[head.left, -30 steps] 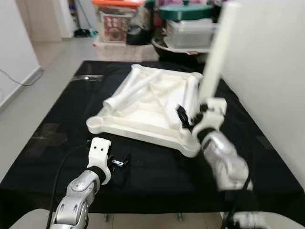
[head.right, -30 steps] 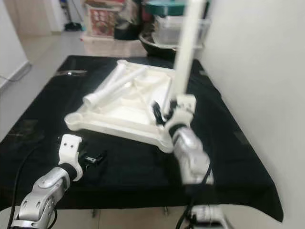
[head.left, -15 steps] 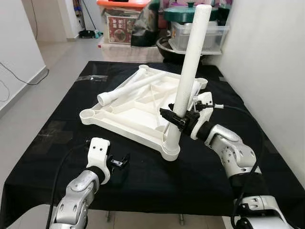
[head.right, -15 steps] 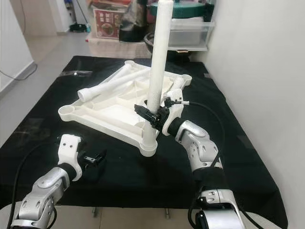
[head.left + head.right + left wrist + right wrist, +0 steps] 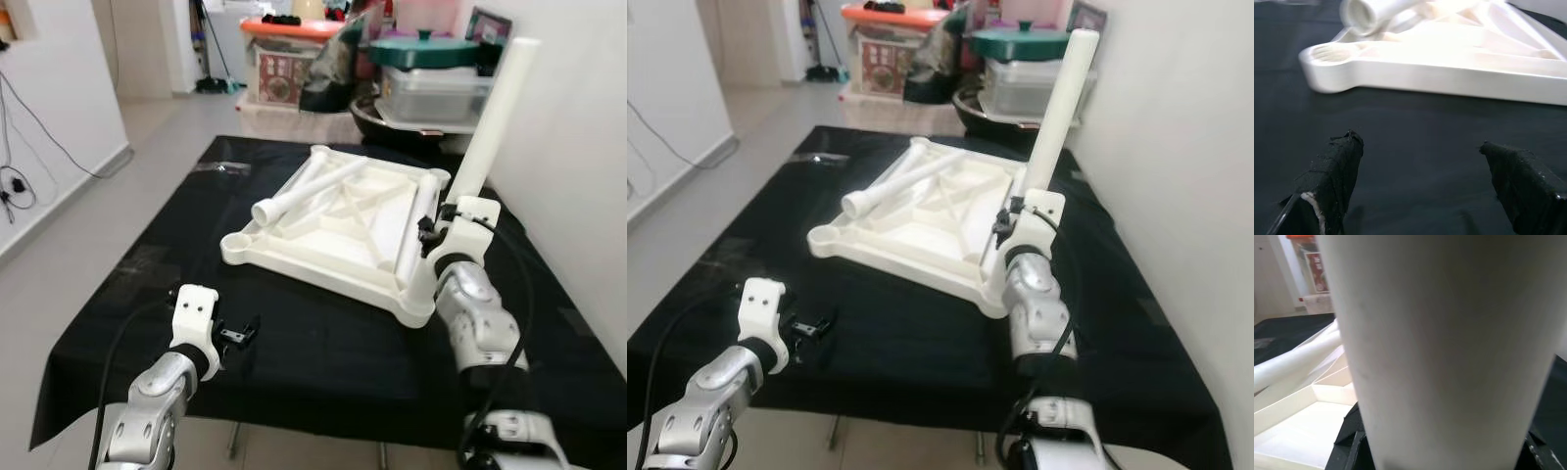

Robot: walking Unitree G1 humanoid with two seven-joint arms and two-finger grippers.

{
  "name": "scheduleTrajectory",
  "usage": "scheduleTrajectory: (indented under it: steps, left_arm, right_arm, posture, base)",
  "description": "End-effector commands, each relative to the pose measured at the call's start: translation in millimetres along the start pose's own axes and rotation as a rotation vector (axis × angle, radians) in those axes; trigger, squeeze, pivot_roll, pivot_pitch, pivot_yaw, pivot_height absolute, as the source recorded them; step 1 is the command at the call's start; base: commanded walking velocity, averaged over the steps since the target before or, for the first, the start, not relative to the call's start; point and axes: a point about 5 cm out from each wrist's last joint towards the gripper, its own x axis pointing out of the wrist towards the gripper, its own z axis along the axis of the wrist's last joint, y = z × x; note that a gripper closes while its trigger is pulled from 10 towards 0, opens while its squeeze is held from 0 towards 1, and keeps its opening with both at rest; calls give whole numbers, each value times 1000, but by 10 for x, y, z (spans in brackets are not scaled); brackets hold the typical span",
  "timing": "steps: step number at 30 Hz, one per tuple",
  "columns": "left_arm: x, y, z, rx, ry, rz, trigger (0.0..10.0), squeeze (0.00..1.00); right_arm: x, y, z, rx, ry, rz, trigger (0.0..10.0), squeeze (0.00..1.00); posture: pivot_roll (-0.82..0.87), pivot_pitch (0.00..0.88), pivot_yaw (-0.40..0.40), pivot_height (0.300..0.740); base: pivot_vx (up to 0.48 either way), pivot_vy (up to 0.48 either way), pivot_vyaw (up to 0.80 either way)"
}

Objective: Building children table

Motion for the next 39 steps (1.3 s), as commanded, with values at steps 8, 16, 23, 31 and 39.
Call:
scheduleTrajectory:
  steps: [8, 16, 23, 31, 39]
  left_arm:
    - [30, 2, 37, -5, -2, -17, 10000, 0]
    - [29, -24, 15, -1, 2, -29, 10000, 0]
    - [11, 0, 35, -6, -6, -13, 10000, 0]
    - [-25, -21, -3, -9, 9, -24, 10000, 0]
    - [6, -41, 12, -11, 9, -43, 10000, 0]
  right_arm:
    - [-51, 462, 47, 70, 35, 472, 10000, 0]
    - [19, 510, 71, 40, 58, 844, 9804, 0]
    - [39, 510, -49, 8, 96, 767, 0, 0]
    - [137, -66, -271, -10, 158, -72, 0, 0]
    - [-223, 240, -146, -20, 3, 100, 10000, 1000]
  posture:
    - [51, 0, -52, 740]
    - [66, 0, -61, 740]
    - [72, 0, -63, 740]
    - [65, 0, -54, 740]
    - [44, 0, -38, 740]
  base:
    - [0, 0, 0]
    - [0, 0, 0]
    - [0, 0, 0]
    - [0, 0, 0]
    - [0, 0, 0]
